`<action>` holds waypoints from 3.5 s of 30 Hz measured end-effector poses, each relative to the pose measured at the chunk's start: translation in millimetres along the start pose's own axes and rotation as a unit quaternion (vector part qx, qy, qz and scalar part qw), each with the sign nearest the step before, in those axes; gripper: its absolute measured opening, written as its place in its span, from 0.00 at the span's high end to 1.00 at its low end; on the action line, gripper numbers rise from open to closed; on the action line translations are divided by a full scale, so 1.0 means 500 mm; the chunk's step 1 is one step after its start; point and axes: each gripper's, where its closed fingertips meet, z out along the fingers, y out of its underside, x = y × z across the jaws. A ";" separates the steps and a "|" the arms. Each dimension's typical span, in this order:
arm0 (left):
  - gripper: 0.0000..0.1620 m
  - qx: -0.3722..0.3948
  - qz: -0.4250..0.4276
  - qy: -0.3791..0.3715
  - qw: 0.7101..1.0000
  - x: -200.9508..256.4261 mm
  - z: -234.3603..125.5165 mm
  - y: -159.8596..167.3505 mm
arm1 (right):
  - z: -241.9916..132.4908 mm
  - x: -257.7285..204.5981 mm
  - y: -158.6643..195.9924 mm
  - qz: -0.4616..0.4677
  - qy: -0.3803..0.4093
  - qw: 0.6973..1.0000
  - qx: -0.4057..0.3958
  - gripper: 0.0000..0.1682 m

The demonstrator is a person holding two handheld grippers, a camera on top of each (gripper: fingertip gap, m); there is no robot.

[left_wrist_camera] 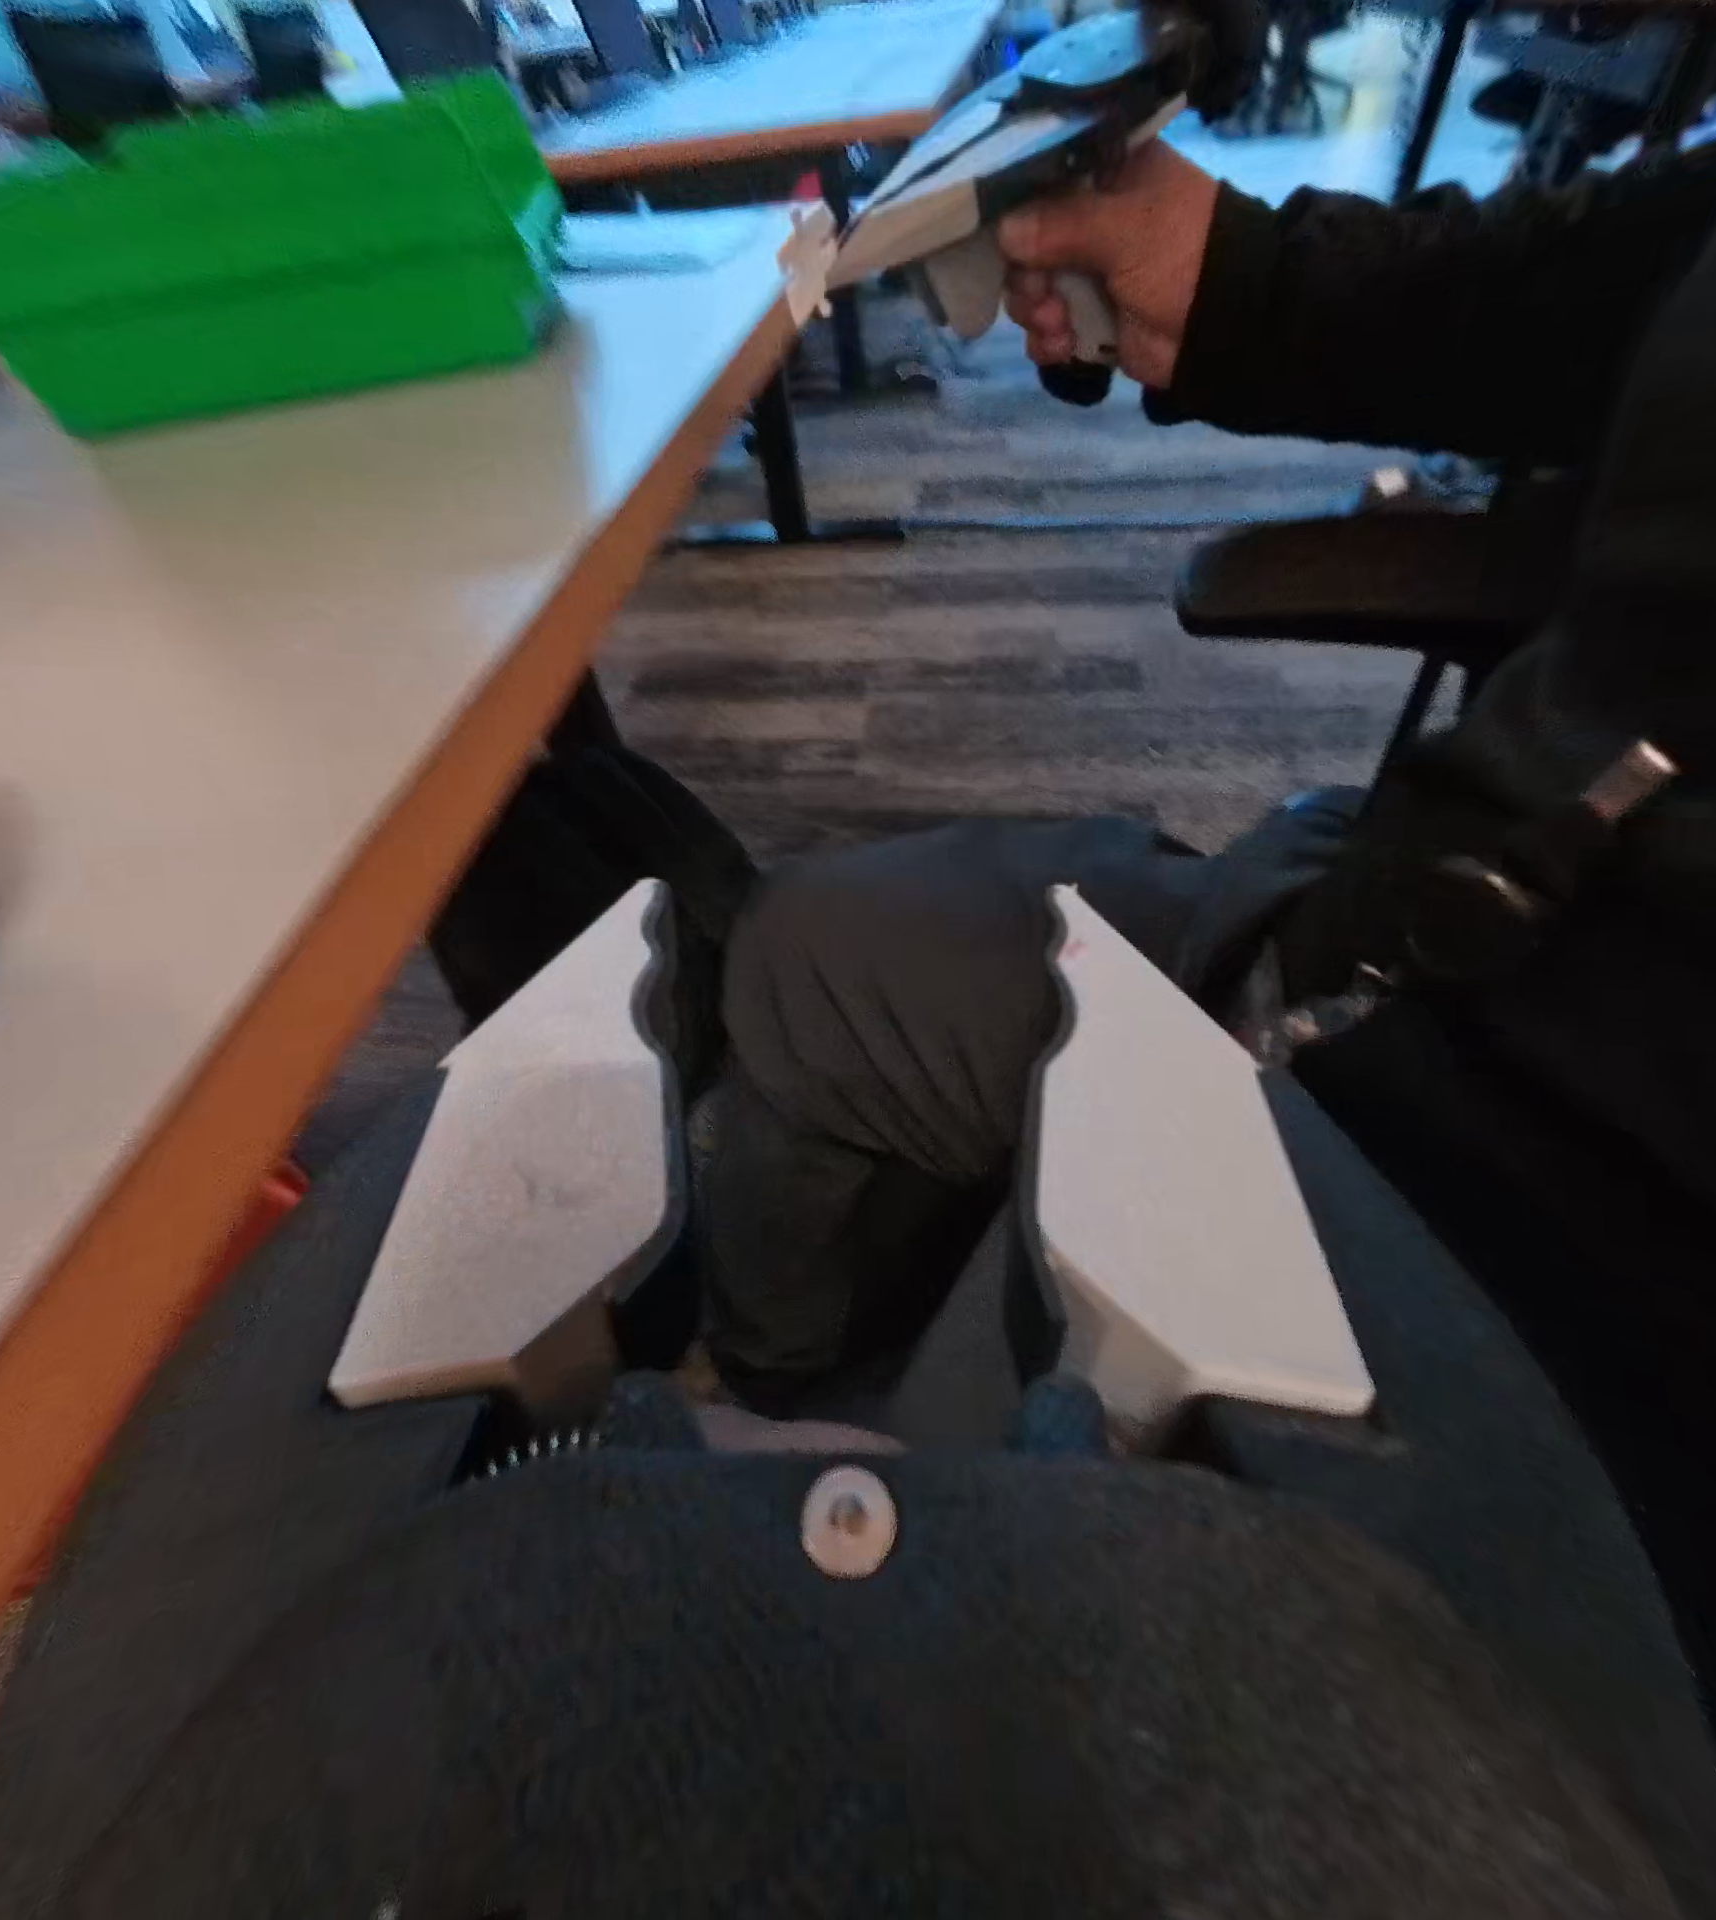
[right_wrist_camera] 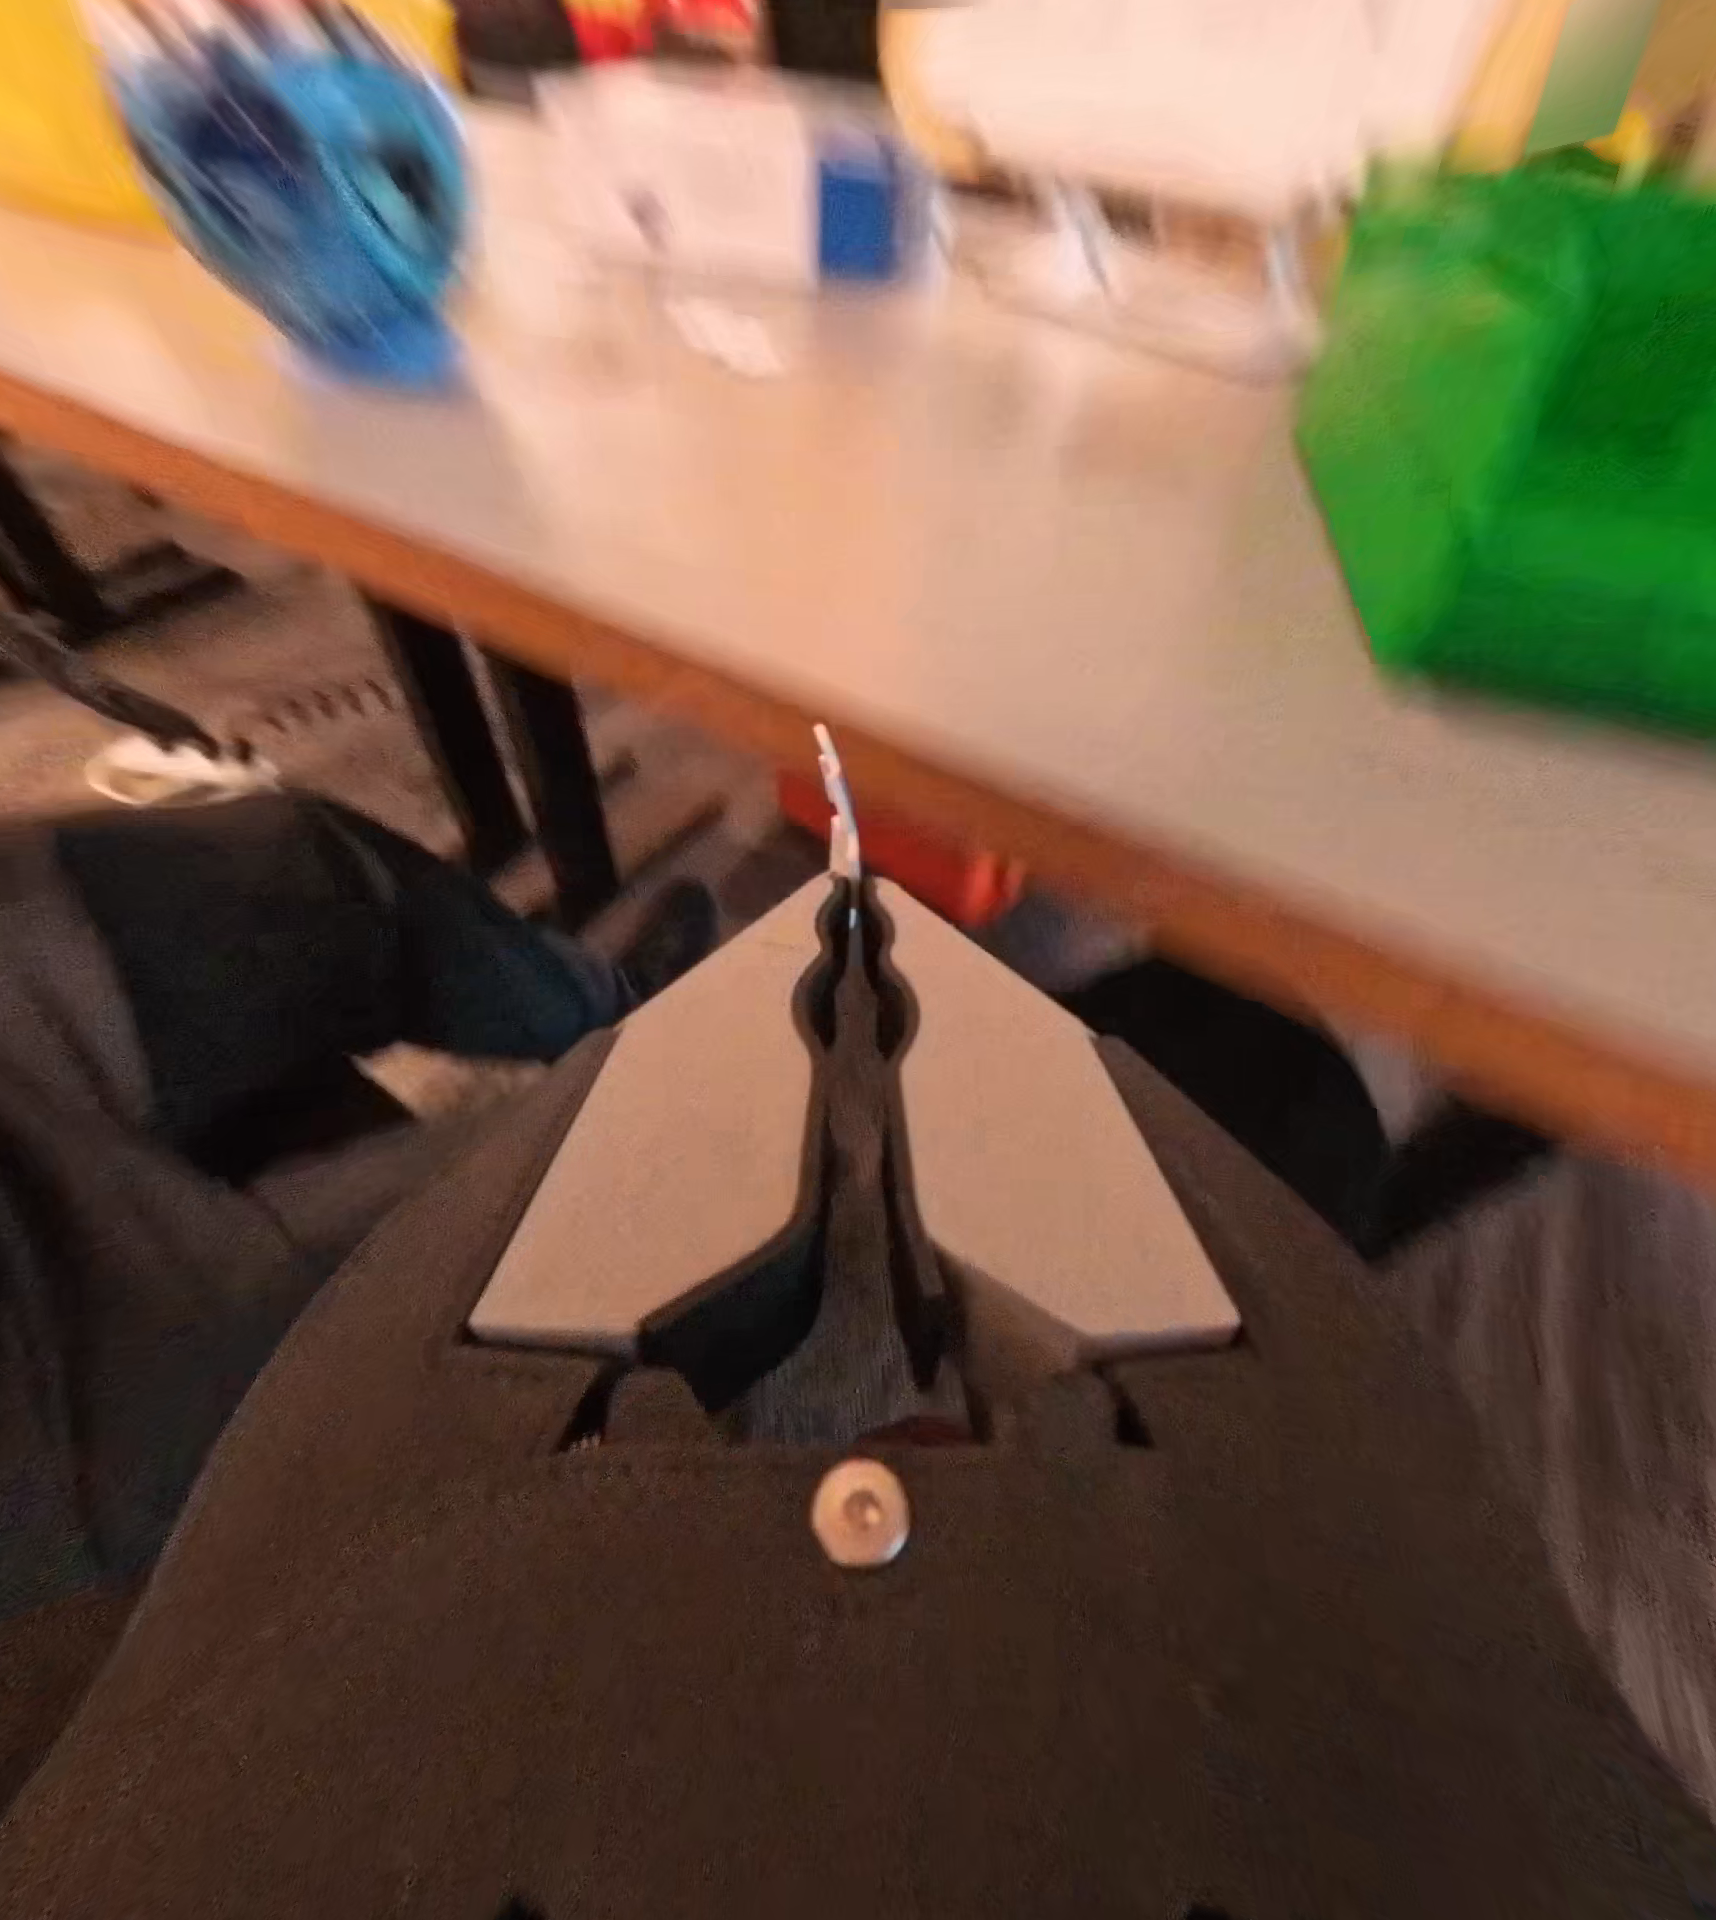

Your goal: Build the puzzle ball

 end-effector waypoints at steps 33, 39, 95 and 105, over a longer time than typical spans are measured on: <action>0.82 -0.057 -0.093 -0.167 0.980 -0.677 -0.122 -0.157 | 0.695 -0.257 -0.412 -0.075 -0.539 0.824 -0.157 1.00; 0.82 -0.095 -0.078 -0.110 0.986 -0.672 -0.015 -0.182 | 0.696 -0.275 -0.406 -0.060 -0.556 0.812 -0.166 1.00; 0.89 -0.248 0.005 -0.104 0.963 -0.670 -0.028 -0.159 | 0.718 -0.313 -0.416 -0.169 -0.494 0.852 -0.041 1.00; 0.99 -0.198 -0.037 -0.073 0.977 -0.647 -0.031 -0.175 | 0.699 -0.302 -0.454 -0.050 -0.550 0.833 -0.023 1.00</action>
